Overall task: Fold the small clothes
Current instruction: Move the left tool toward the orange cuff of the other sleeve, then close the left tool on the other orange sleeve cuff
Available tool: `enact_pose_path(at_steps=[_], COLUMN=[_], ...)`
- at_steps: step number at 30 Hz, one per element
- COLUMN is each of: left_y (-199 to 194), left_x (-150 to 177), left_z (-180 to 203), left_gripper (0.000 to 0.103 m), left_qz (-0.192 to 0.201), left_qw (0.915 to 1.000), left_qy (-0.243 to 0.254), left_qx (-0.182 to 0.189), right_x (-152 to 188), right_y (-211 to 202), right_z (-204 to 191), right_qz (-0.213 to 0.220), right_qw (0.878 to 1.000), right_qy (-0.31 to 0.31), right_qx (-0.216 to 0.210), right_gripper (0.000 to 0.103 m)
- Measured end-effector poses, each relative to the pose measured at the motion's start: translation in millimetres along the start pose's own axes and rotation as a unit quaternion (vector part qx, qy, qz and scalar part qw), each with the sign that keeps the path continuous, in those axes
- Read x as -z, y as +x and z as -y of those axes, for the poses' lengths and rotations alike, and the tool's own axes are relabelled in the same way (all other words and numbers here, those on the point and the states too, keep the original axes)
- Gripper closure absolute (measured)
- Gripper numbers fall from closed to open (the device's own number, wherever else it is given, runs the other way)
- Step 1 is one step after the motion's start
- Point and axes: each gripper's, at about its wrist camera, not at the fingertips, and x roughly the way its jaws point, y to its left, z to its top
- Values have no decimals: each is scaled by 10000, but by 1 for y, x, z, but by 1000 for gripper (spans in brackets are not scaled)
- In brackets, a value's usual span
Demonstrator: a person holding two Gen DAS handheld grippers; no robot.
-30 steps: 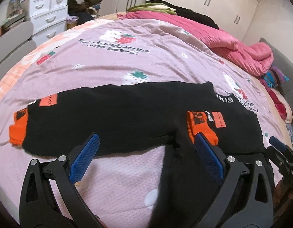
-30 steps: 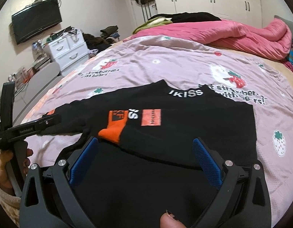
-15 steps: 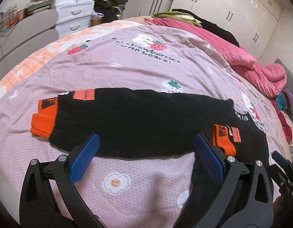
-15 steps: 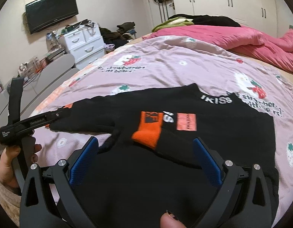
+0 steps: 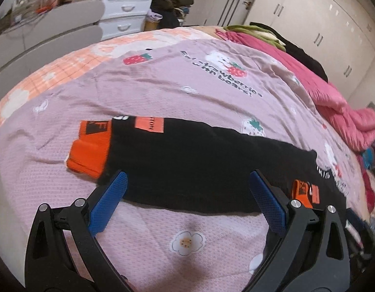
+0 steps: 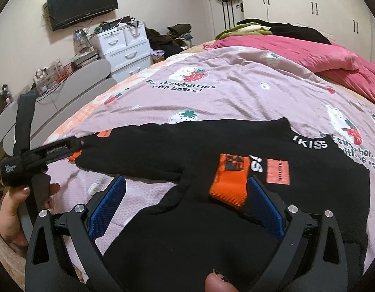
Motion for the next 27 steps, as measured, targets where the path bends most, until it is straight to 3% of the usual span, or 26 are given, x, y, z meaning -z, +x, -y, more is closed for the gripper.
enact_pose_path(at_steps=[16,21,27], left_y=[8,16,36], left_x=[-7,-6,-1], left_z=[-59,-74,-82], left_gripper=[9,9,9], left_qz=[-130,-264,-503], left_qw=[9953,9922,9886], left_qy=[-742,-1074,-1352], left_qx=[-614,-568,-440], right_x=[-16,-16,-12], right_y=[16,26,25], right_z=[-11,-14,-18], right_qz=[-116,-358,-420], right_qw=[9998,9972,9975], right_qy=[-121,129,7], right_qx=[-97,-642,-566], right_gripper=[4,4,4])
